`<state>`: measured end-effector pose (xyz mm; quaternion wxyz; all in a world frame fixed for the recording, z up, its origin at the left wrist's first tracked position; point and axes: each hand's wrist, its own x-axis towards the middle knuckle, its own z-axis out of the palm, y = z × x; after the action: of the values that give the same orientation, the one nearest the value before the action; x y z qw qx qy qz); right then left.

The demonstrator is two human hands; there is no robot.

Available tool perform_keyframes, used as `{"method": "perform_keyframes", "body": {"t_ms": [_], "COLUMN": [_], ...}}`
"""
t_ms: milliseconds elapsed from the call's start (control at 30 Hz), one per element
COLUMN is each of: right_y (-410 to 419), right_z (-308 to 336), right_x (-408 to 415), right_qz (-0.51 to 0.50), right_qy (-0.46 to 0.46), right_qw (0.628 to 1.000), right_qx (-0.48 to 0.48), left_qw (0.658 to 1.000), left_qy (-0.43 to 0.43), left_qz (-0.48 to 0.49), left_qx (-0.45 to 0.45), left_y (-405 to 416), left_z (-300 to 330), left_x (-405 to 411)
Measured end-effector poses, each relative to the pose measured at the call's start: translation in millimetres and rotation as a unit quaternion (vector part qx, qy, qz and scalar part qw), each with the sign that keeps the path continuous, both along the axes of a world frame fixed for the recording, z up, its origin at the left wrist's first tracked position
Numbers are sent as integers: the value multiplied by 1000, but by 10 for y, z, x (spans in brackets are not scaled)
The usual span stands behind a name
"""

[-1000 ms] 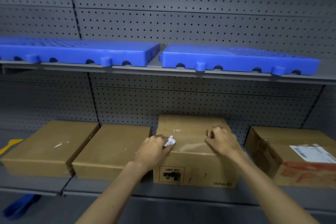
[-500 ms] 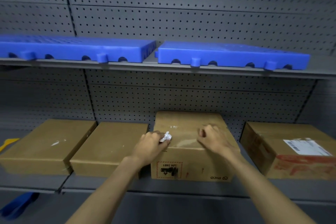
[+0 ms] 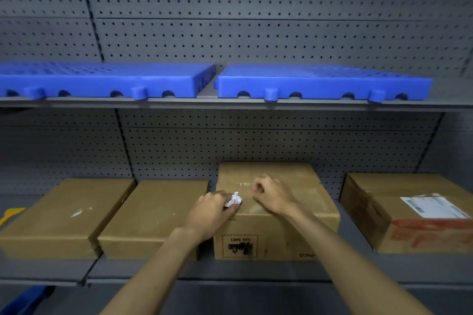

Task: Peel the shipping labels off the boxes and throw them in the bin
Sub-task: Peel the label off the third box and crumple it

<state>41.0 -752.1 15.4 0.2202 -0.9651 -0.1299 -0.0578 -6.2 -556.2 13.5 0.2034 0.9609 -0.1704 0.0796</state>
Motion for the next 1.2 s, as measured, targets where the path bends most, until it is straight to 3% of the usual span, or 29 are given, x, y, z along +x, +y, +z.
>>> {"method": "perform_keyframes", "body": {"t_ms": [167, 400, 567, 733, 867, 1200], "right_y": [-584, 135, -229, -619, -911, -1879], "right_z": [-10, -16, 70, 168, 209, 581], "right_x": [-4, -306, -434, -649, -850, -1273], "right_qz": [-120, 17, -33, -72, -97, -164], "right_qy": [-21, -32, -26, -16, -73, -166], "right_qw": [992, 999, 999, 997, 991, 970], "right_qx": [-36, -10, -33, -35, -51, -70], "left_qw": [1000, 999, 994, 996, 998, 989], "left_qy": [-17, -36, -76, -67, -65, -74], "left_qz": [13, 3, 9, -10, -19, -122], "left_qx": [8, 30, 83, 56, 14, -41], "left_y": [-57, -104, -201, -273, -486, -1763], "left_z": [23, 35, 112, 202, 312, 598], "left_x": [-14, -59, -107, -11, 15, -22]}}
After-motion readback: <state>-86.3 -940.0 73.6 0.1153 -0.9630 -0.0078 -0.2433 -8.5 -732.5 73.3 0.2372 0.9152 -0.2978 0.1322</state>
